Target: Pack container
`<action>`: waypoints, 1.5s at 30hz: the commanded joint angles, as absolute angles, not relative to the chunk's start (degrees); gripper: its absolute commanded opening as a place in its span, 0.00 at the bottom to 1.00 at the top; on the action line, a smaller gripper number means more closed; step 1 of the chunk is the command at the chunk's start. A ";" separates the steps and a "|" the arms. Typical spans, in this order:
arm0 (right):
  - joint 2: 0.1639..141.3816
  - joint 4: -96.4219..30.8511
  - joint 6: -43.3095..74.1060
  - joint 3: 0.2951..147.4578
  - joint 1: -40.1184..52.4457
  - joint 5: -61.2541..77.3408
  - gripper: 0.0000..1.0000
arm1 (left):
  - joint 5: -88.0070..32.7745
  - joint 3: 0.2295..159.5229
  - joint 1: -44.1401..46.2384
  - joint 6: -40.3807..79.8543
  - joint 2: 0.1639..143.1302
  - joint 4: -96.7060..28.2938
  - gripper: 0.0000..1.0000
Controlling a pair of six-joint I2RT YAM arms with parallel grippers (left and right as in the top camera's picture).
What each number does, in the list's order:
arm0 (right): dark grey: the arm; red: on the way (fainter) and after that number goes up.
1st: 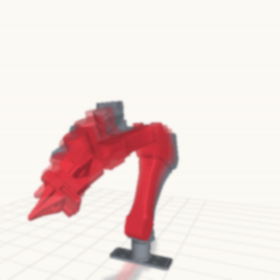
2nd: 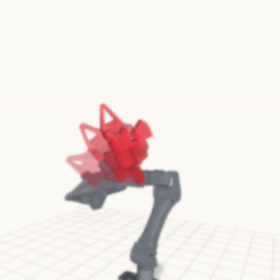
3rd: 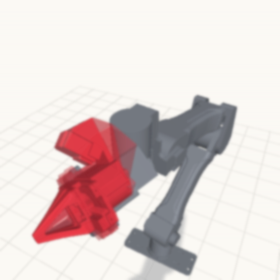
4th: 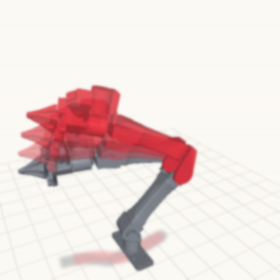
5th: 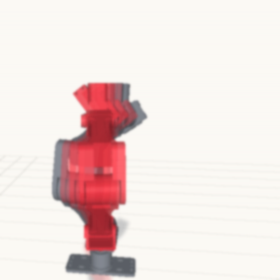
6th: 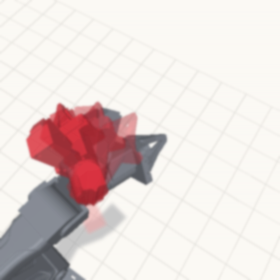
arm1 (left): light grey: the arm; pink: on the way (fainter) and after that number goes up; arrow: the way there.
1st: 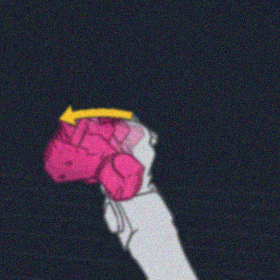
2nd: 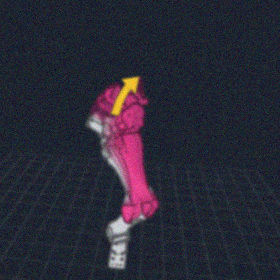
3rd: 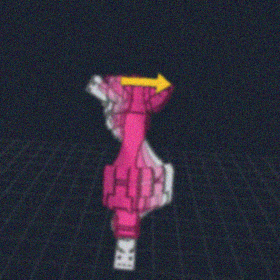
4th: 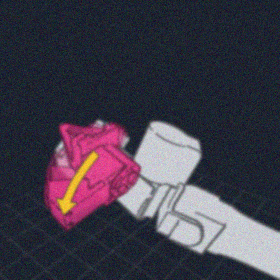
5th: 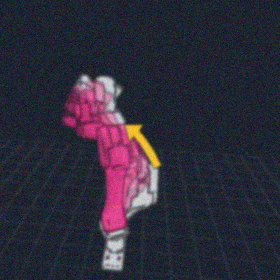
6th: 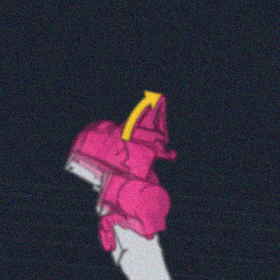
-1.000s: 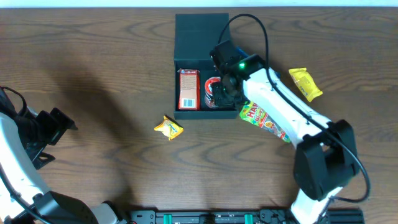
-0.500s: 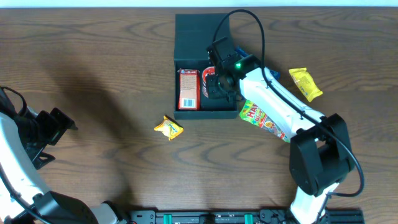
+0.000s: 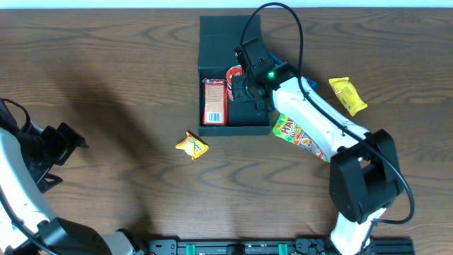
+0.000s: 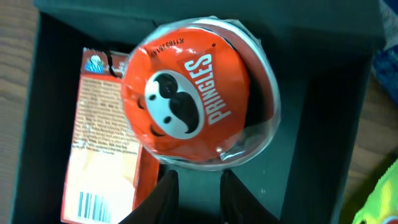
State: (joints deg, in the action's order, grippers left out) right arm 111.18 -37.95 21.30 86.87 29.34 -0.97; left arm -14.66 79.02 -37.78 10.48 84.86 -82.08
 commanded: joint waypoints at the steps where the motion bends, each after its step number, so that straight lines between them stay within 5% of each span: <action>1: 111.77 -37.01 21.12 87.35 29.93 -1.76 0.24 | -14.44 79.66 -38.00 10.48 84.66 -82.24 0.95; 45: 114.50 -12.58 21.17 87.35 29.87 -7.09 0.27 | -14.41 79.66 -38.00 10.48 84.66 -82.26 0.95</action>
State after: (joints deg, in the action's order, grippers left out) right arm 113.99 -13.65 21.28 86.87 29.34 -5.87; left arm -14.66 79.02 -37.78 10.48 84.86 -82.11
